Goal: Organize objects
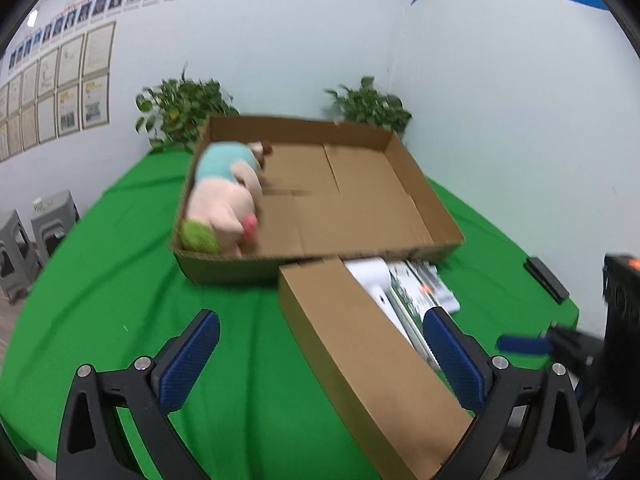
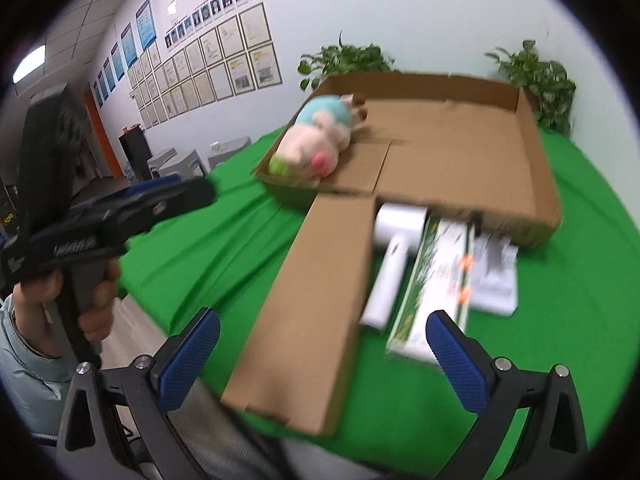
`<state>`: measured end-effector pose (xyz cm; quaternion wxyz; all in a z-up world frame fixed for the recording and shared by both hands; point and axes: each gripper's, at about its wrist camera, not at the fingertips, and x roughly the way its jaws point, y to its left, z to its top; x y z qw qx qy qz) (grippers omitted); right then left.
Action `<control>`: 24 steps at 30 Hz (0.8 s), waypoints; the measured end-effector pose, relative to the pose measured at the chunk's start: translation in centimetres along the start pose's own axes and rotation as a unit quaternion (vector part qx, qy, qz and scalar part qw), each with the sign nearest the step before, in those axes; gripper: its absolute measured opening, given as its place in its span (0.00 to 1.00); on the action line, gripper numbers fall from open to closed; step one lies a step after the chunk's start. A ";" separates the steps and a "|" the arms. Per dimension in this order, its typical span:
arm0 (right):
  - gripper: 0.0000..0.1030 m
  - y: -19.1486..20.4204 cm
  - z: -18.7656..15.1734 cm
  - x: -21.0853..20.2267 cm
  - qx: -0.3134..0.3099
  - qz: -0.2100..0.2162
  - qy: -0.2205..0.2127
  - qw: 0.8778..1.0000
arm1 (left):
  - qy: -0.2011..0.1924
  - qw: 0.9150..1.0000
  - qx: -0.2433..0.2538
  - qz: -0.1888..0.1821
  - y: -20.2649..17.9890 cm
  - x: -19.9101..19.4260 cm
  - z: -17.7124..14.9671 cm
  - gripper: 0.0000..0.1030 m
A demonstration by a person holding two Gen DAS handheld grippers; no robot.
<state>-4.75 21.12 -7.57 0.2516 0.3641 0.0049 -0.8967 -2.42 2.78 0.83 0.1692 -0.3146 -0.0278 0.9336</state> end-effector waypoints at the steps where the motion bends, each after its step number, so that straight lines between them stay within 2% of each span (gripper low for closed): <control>1: 0.99 0.2 -0.8 0.5 0.007 0.006 0.010 1.000 | 0.007 1.000 -0.002 -0.004 -0.1 0.6 -0.4 0.99; 4: 0.99 0.7 -2.4 1.9 0.025 0.005 0.035 0.999 | 0.026 0.999 -0.012 -0.024 -0.3 2.0 -1.0 0.99; 9: 0.99 2.2 -2.6 2.8 0.003 -0.010 0.041 0.999 | 0.047 0.998 -0.020 -0.044 -0.2 3.9 -1.5 0.99; 12: 0.99 2.9 -2.3 4.0 -0.019 -0.037 0.050 0.998 | 0.064 0.995 -0.028 -0.064 0.2 5.4 -1.8 0.99; 15: 0.91 3.5 -2.7 5.4 -0.041 -0.046 0.075 0.995 | 0.080 0.993 -0.029 -0.077 0.5 6.7 -2.2 0.98; 18: 0.86 3.8 -2.6 6.2 -0.044 -0.055 0.080 0.994 | 0.096 0.991 -0.042 -0.086 1.2 7.9 -2.7 0.98; 24: 0.85 3.4 -2.1 6.4 -0.022 -0.042 0.077 0.996 | 0.126 0.984 -0.060 -0.111 2.0 9.7 -3.9 0.94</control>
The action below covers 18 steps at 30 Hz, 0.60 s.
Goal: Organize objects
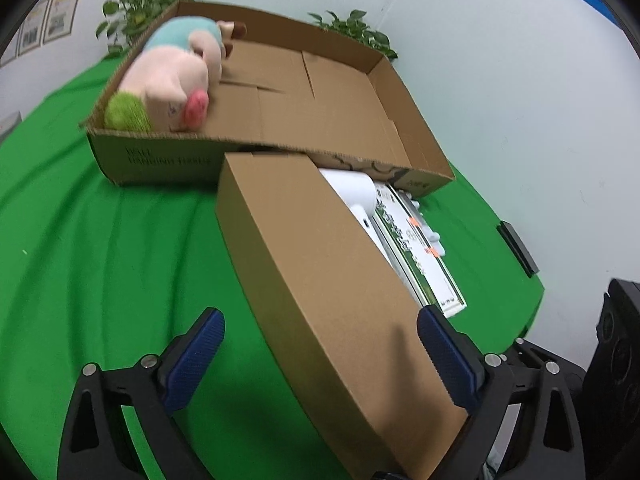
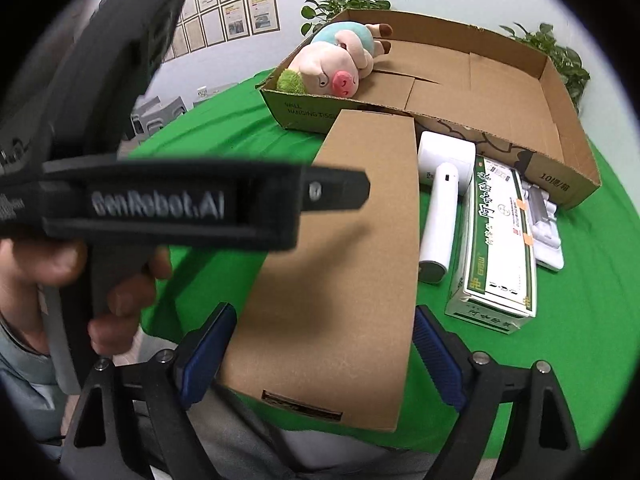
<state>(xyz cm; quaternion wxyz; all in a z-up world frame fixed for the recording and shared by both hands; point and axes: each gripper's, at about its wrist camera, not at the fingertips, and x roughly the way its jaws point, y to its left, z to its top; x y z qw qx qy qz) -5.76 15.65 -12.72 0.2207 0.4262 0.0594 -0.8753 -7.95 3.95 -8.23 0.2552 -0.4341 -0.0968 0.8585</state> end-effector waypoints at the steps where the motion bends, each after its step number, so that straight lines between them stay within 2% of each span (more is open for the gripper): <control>1: 0.84 -0.4 0.1 -0.1 0.017 0.014 -0.002 1.000 | 0.004 1.000 -0.003 -0.006 0.1 0.2 -0.1 0.93; 4: 0.80 -1.1 0.3 -0.5 0.051 0.047 -0.003 0.998 | 0.020 1.000 -0.010 -0.021 0.2 1.0 -0.5 0.90; 6: 0.68 -1.2 0.3 -0.7 0.063 0.061 -0.004 0.996 | 0.029 0.999 -0.018 -0.032 0.2 1.3 -0.8 0.88; 7: 0.66 -1.3 0.2 -0.8 0.069 0.073 -0.003 0.995 | 0.032 0.999 -0.020 -0.033 0.2 1.5 -1.0 0.87; 11: 0.66 -1.0 0.3 -1.0 0.062 0.074 -0.002 0.995 | 0.033 0.998 -0.034 -0.039 0.6 1.5 -1.3 0.86; 14: 0.68 -0.9 0.5 -1.1 0.057 0.072 0.000 0.996 | 0.036 0.998 -0.042 -0.040 0.7 1.5 -1.3 0.85; 16: 0.79 -0.3 0.6 -1.0 0.045 0.070 0.002 0.996 | 0.038 0.998 -0.043 -0.040 0.8 1.5 -1.3 0.85; 18: 0.85 0.4 0.7 -0.9 0.030 0.061 0.002 0.998 | 0.040 0.997 -0.043 -0.041 0.9 1.5 -1.2 0.85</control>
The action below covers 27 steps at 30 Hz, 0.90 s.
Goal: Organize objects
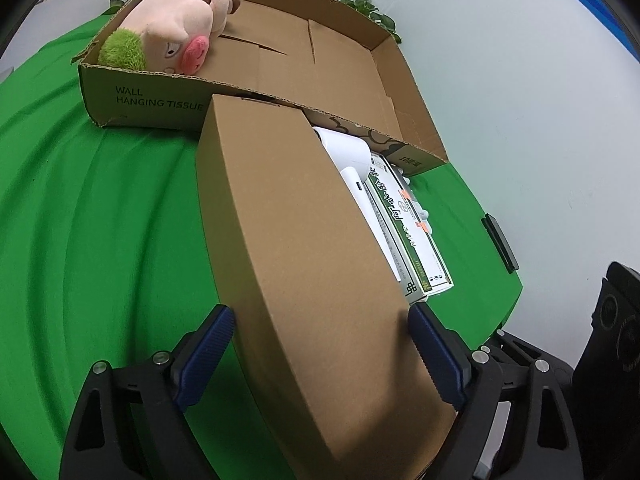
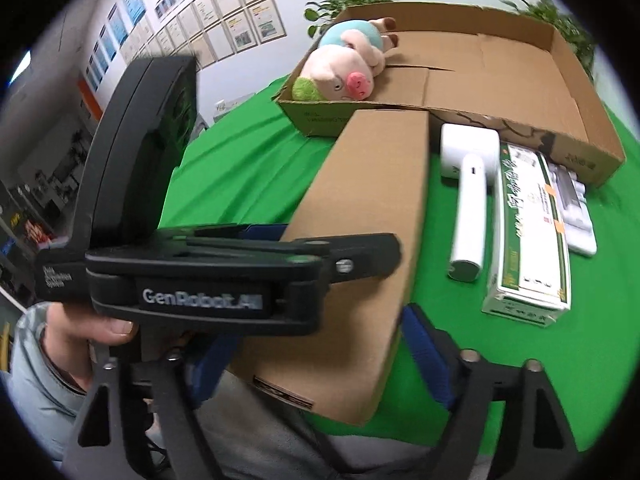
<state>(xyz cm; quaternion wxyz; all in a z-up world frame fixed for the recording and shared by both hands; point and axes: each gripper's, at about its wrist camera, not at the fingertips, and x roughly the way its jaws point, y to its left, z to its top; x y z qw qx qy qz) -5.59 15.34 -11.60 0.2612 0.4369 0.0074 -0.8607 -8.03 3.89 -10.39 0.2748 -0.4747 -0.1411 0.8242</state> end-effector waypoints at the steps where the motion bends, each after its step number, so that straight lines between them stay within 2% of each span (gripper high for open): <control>1: 0.89 0.4 -0.1 0.2 -0.010 -0.006 0.002 1.000 | 0.001 1.000 0.000 -0.001 0.1 0.0 0.0 0.84; 3: 0.91 0.9 -0.2 0.6 -0.031 -0.016 0.002 0.999 | 0.004 1.000 -0.001 -0.004 0.1 -0.2 0.1 0.83; 8: 0.90 0.9 -0.5 0.6 -0.036 -0.024 -0.004 0.999 | 0.007 1.000 -0.001 -0.006 0.0 -0.4 0.0 0.82; 16: 0.88 0.5 -0.9 0.1 -0.026 -0.004 -0.002 1.000 | 0.008 1.000 -0.008 -0.011 0.2 -1.3 -1.3 0.82; 19: 0.85 0.1 -1.2 -0.4 -0.013 0.013 -0.005 1.000 | 0.008 1.000 -0.016 -0.015 0.4 -1.5 -1.8 0.82; 20: 0.83 -0.2 -1.2 -0.5 -0.008 0.019 -0.008 1.000 | 0.003 1.000 -0.018 -0.011 0.5 -1.7 -1.9 0.83; 21: 0.64 -0.6 -1.2 -0.8 0.002 0.025 -0.012 1.000 | 0.001 1.000 -0.024 -0.012 0.7 -1.9 -1.9 0.83; 23: 0.49 -2.3 -1.0 -1.2 0.045 0.047 -0.014 0.998 | 0.002 0.999 -0.037 -0.018 1.1 -1.9 -2.0 0.81; 25: 0.48 -2.8 -1.0 -1.1 0.052 0.058 -0.012 0.997 | -0.001 0.999 -0.040 -0.017 1.2 -2.0 -2.1 0.81; 27: 0.50 -2.4 -1.0 -1.2 0.043 0.050 -0.013 0.998 | 0.000 0.999 -0.038 -0.013 1.0 -2.1 -2.2 0.81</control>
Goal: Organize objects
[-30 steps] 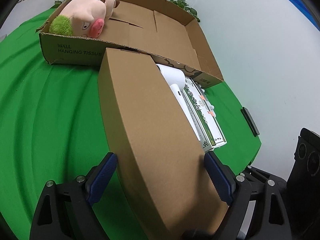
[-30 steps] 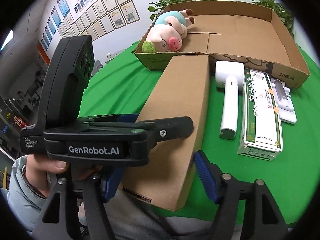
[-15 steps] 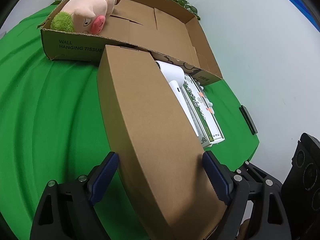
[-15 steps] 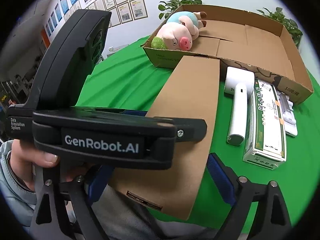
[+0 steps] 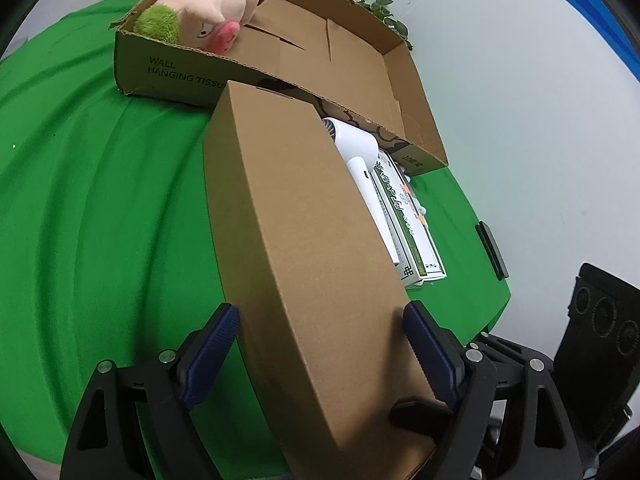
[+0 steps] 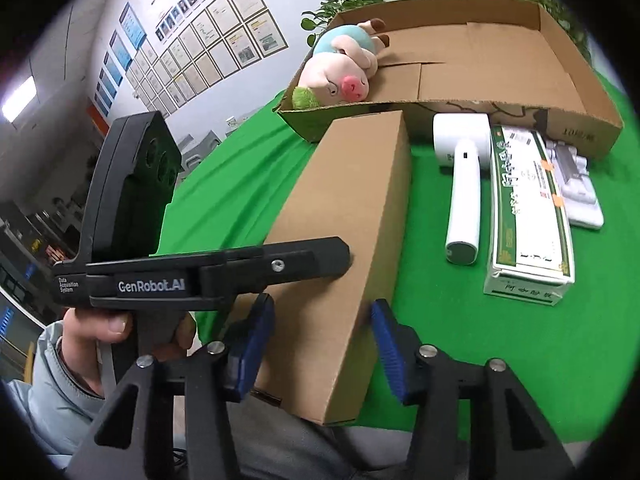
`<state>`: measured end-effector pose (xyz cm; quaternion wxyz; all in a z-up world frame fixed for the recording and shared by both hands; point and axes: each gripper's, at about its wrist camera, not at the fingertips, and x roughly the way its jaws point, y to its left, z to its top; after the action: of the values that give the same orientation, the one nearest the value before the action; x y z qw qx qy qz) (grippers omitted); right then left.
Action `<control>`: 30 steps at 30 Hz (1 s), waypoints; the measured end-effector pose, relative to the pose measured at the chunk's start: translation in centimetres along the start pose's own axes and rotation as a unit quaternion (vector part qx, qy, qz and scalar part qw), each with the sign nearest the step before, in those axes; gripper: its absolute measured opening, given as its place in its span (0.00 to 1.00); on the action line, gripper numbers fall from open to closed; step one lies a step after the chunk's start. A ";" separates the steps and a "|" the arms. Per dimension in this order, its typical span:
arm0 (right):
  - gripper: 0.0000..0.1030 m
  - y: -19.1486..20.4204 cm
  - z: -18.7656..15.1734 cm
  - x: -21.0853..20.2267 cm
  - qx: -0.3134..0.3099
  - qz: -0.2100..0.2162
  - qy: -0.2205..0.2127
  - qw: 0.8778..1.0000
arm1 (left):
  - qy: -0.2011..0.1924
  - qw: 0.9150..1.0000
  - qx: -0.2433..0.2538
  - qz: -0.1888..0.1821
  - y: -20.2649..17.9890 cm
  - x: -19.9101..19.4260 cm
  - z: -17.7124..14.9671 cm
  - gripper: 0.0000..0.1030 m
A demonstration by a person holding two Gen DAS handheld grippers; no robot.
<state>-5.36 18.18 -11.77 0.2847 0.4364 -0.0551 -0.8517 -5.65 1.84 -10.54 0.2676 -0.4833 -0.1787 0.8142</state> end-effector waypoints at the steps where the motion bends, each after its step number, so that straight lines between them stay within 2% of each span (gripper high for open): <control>1: 0.54 0.4 0.0 0.1 -0.006 -0.003 0.002 1.000 | 0.001 1.000 0.000 0.001 -0.1 0.0 0.0 0.81; 2: 0.56 0.7 0.0 0.1 -0.011 -0.006 0.005 1.000 | 0.003 1.000 0.001 0.000 -0.1 -0.1 -0.1 0.81; 4: 0.71 1.6 0.0 0.3 -0.030 -0.017 0.008 0.999 | 0.009 1.000 0.004 0.000 -0.3 0.1 0.0 0.81; 7: 0.86 3.3 -0.2 1.0 -0.071 -0.037 0.015 0.997 | 0.013 1.000 0.008 0.002 -0.5 0.1 0.0 0.81; 13: 0.94 4.5 0.0 1.9 -0.100 -0.071 0.024 0.992 | 0.020 1.000 0.013 -0.004 -0.4 0.0 -0.1 0.80; 16: 0.95 4.2 0.0 2.1 -0.093 -0.069 0.030 0.993 | 0.024 1.000 0.005 -0.012 -0.1 -0.1 -0.4 0.79; 20: 0.93 4.3 -0.1 2.3 -0.091 -0.077 0.024 0.993 | 0.026 1.000 0.011 -0.013 -0.1 -0.2 -0.4 0.79; 27: 0.85 3.1 0.1 1.5 -0.056 -0.045 0.013 0.997 | 0.021 1.000 0.003 -0.019 0.5 -0.5 -0.6 0.80; 29: 0.81 2.6 0.2 1.2 -0.040 -0.029 0.010 0.999 | 0.013 1.000 -0.006 -0.011 1.0 -0.8 -0.5 0.85; 30: 0.53 2.3 0.2 0.8 -0.030 -0.025 0.006 0.999 | 0.008 1.000 -0.015 -0.010 1.3 -1.0 -0.4 0.85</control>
<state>-4.89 15.80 -11.43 0.2767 0.4337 -0.0173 -0.8573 -5.27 0.16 -10.75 0.2705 -0.4916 -0.1935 0.8048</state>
